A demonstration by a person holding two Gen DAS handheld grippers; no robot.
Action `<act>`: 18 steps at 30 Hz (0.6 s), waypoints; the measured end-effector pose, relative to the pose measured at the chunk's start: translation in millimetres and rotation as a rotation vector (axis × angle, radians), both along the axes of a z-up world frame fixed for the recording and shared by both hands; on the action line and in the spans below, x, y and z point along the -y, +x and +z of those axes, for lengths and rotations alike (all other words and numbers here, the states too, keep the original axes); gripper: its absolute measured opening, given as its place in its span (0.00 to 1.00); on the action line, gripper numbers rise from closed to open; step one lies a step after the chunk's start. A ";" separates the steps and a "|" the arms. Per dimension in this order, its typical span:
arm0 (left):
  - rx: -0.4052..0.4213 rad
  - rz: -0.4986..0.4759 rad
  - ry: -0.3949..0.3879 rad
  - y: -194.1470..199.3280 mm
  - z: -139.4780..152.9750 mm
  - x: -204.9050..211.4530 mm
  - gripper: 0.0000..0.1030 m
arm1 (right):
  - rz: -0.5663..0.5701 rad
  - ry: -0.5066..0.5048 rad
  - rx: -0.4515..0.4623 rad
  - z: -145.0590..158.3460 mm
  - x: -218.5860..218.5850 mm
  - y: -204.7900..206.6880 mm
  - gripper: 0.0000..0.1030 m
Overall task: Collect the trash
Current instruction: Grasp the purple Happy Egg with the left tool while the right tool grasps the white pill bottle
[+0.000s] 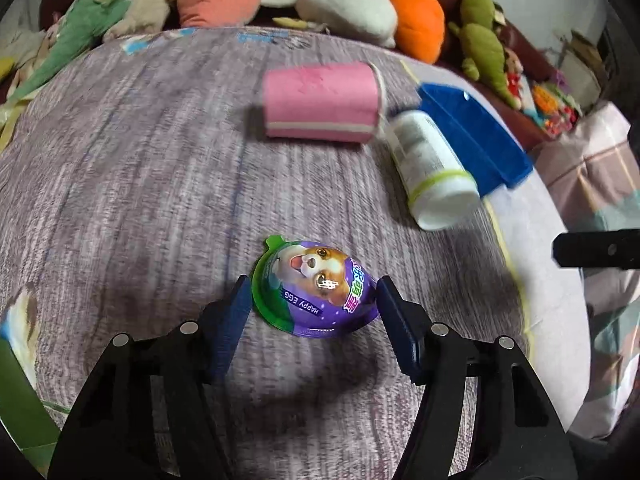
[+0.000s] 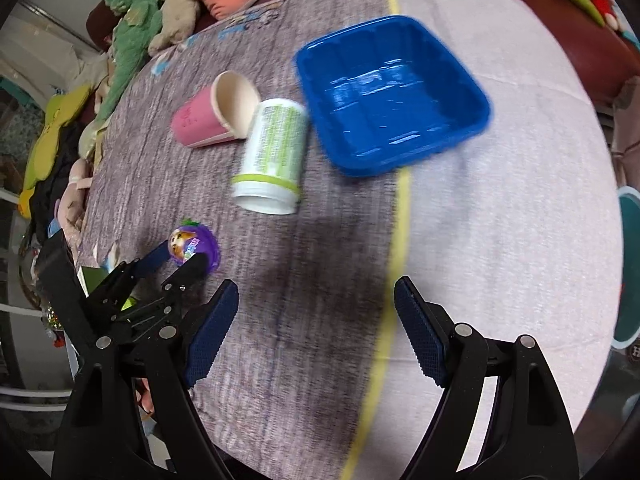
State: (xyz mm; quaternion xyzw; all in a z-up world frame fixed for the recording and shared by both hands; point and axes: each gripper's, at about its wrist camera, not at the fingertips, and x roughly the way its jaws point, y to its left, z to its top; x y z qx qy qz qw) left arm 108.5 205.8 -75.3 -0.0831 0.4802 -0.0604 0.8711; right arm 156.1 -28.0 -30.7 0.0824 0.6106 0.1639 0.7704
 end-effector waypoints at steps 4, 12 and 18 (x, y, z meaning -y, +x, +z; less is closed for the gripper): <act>0.006 0.027 -0.031 -0.9 4.8 -16.6 0.63 | 0.049 0.009 0.024 8.1 -28.9 10.5 0.65; 0.011 0.079 -0.097 2.8 11.1 -39.1 0.63 | 0.058 -0.015 0.023 5.5 -65.0 49.5 0.55; 0.006 0.077 -0.134 8.9 10.4 -43.7 0.63 | 0.043 -0.040 -0.009 -11.4 -72.8 68.8 0.55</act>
